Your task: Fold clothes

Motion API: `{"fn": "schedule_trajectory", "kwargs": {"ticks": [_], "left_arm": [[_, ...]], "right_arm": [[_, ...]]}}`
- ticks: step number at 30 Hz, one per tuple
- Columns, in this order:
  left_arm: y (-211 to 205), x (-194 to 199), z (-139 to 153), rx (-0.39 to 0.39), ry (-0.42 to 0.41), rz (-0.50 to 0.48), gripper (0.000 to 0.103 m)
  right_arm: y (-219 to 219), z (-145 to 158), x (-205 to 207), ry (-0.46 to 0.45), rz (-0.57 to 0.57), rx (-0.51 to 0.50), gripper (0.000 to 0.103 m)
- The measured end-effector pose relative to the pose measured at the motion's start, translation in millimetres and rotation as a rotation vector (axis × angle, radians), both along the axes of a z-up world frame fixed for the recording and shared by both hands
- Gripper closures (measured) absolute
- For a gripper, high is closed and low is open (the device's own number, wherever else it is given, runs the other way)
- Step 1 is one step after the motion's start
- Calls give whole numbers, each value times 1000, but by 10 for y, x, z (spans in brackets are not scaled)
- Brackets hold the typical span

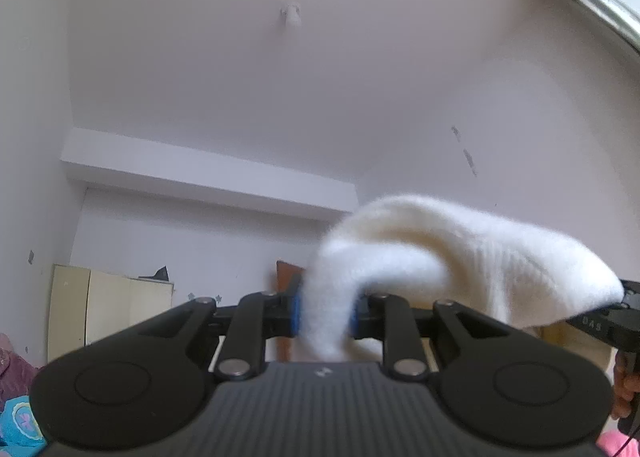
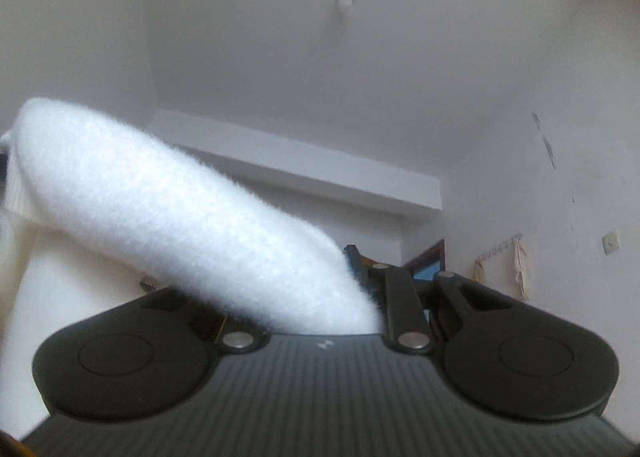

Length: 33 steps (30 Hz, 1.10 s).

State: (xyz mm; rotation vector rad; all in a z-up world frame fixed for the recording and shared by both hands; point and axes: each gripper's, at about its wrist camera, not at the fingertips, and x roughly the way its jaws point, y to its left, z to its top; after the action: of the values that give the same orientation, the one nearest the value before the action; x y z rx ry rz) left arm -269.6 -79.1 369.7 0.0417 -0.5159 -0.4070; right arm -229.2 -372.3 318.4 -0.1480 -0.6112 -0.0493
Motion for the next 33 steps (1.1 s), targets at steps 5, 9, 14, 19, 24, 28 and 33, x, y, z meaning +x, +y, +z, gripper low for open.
{"fn": "schedule_trajectory", "kwargs": {"ticks": [5,9,14,19,24,28,33], "left_arm": [[-15,-233,-33,-13,-9,-24,81],[-93,-216,-139,-14,13,-12,80],[-154,205,-358,-10,112,42,80],[-328,915,-733,21,256,129,80],[-389,1914,-1303,46,473,206,80],[-18,2706,-1891,75,657,269,80],[511,3954,-2647,75,904,312,75]], "right_arm": [[-29,-116,-242,-27,23,-33,87],[-38,-262,-215,-14,27,-61,86],[-59,-467,83,66,42,-79,86],[-75,-739,825,199,45,-101,86],[-16,-1138,1833,403,76,-132,86],[-33,-1633,2871,621,116,-145,86],[481,-2267,3856,862,139,-163,86]]}}
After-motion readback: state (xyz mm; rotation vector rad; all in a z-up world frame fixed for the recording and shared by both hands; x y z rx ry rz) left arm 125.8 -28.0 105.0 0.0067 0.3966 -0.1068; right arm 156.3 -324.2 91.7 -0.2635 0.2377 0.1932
